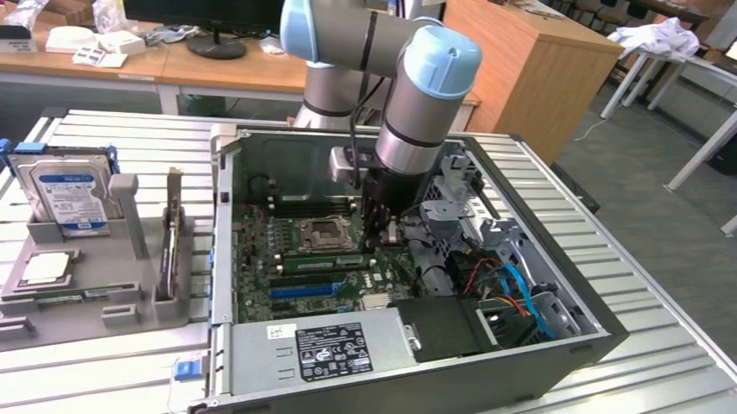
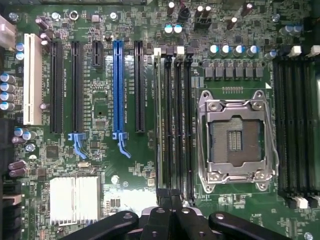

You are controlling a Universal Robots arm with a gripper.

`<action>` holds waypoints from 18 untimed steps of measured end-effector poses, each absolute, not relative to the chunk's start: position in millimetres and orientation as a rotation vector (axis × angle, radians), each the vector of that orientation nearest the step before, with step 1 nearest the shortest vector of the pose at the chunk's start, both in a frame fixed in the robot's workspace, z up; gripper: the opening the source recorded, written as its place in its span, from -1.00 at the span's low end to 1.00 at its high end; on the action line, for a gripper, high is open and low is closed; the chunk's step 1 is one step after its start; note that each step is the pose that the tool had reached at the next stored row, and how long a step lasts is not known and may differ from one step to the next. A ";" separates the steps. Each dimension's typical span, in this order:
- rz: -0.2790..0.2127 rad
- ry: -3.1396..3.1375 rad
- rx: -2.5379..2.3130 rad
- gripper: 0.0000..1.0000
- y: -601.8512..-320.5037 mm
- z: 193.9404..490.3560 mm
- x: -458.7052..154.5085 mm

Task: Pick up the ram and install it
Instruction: 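Press down the ram until it locks into place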

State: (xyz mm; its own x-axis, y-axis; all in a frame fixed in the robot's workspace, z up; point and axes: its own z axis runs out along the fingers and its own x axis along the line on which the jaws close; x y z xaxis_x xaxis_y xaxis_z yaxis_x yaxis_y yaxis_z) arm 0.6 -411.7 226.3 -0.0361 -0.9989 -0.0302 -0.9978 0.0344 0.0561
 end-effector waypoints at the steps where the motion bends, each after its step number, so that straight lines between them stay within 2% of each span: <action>1: -0.096 -2.247 2.169 -0.79 -412.1 225.0 0.6; 7: -0.096 -2.248 2.170 -0.79 -412.4 230.4 -2.6; 18: -0.093 -2.248 2.171 -0.79 -412.5 235.5 -52.6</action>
State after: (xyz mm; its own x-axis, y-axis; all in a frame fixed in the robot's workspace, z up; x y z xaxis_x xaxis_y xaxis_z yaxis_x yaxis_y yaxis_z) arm -52.6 -412.5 235.5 -0.0360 -0.9989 -0.0304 -0.9980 0.0344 0.0530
